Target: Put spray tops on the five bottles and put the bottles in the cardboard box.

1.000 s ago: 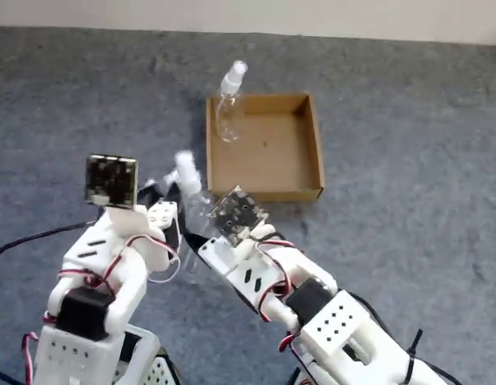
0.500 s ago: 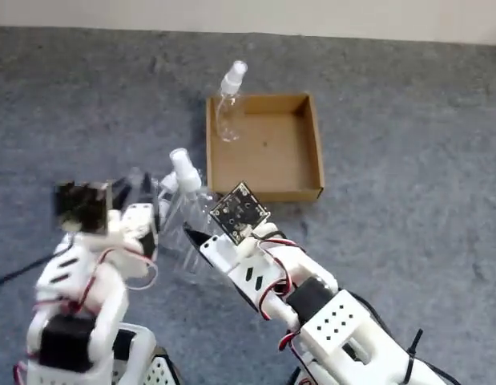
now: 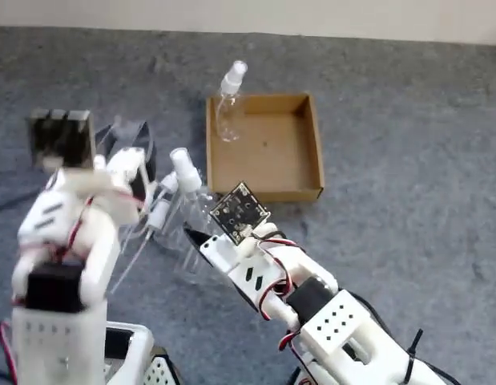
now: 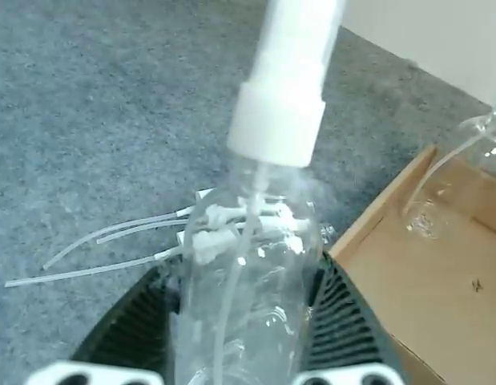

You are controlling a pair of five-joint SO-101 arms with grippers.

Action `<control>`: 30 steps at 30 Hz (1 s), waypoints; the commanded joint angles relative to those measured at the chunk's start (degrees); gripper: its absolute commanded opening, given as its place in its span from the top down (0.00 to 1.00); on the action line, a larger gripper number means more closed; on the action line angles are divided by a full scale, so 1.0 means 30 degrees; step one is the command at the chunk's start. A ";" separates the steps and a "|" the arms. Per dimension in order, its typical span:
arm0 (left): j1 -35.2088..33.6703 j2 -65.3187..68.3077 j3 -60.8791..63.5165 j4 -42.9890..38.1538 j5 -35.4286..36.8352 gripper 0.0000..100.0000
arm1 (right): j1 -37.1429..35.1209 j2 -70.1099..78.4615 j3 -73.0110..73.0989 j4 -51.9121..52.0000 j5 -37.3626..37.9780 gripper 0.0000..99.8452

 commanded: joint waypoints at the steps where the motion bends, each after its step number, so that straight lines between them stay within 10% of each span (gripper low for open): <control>1: 0.0484 0.2564 -0.2242 -0.0410 -0.0147 0.92 | 0.0220 -0.0513 -0.0249 -0.0513 -0.0059 1.00; 13: 0.3736 -0.0542 0.2476 0.0703 -0.1934 0.94 | 0.0220 -0.0484 -0.0249 -0.0513 -0.0059 1.00; 30: 0.1597 -0.6696 0.3824 0.3311 -0.1788 0.94 | 0.1919 -0.0484 -0.0425 -0.0513 -0.0147 1.00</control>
